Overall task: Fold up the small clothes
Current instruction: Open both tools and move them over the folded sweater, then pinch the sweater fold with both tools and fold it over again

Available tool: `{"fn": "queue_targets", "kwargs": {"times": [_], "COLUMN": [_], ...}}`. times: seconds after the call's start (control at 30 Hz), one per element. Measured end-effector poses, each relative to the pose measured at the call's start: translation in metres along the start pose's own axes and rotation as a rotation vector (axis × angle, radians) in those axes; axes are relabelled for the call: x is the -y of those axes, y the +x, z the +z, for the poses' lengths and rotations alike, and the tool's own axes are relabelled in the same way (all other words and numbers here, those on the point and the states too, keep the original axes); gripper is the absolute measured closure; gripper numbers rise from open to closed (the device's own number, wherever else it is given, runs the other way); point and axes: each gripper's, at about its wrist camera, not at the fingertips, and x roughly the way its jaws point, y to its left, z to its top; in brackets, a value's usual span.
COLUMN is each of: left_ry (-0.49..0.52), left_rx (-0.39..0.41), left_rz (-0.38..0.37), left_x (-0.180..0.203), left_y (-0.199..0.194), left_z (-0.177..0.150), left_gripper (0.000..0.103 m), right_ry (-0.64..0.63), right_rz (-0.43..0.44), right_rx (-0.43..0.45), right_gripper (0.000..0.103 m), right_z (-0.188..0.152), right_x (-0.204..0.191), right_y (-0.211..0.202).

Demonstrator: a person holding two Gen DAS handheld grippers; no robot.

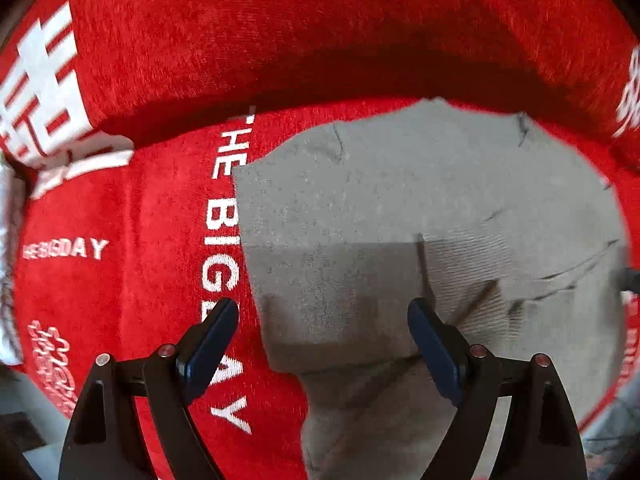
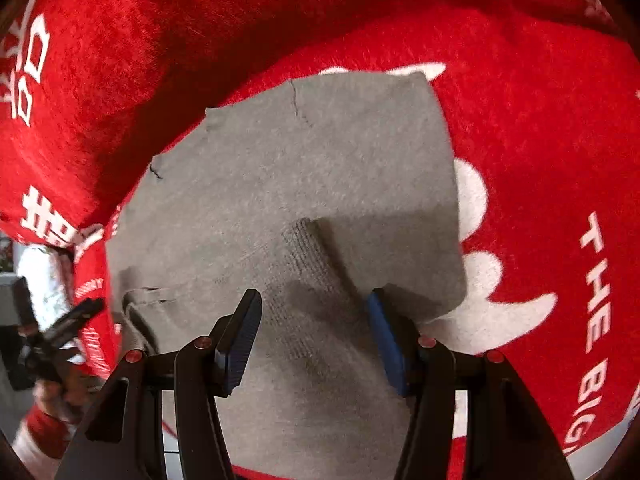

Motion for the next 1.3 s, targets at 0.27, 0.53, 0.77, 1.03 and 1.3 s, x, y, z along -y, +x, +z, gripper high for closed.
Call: {"fn": "queue_targets", "kwargs": {"times": [0.27, 0.53, 0.77, 1.03, 1.3], "left_ry": [0.344, 0.460, 0.083, 0.110, 0.115], "left_rx": [-0.017, 0.040, -0.009, -0.089, -0.043], "left_rz": [-0.074, 0.080, 0.006, -0.078, -0.206], "left_x": [0.067, 0.105, 0.040, 0.045, 0.055], "left_y": [-0.013, 0.017, 0.012, 0.016, -0.013], "left_z": [-0.051, -0.071, -0.026, -0.027, -0.029], "left_gripper": [0.016, 0.016, 0.016, 0.019, 0.095], "right_ry": [-0.040, -0.070, -0.071, -0.118, -0.291], "right_rz": [-0.028, -0.039, -0.028, -0.059, -0.134], "right_rx": [-0.038, -0.049, -0.048, -0.052, -0.004], "right_gripper": [0.044, 0.044, 0.043, 0.044, 0.094], "right_z": [0.002, 0.003, 0.002, -0.002, -0.019], "right_x": [-0.007, -0.010, -0.009, -0.020, -0.050], "right_y": [0.011, 0.013, 0.011, 0.016, -0.003]}}
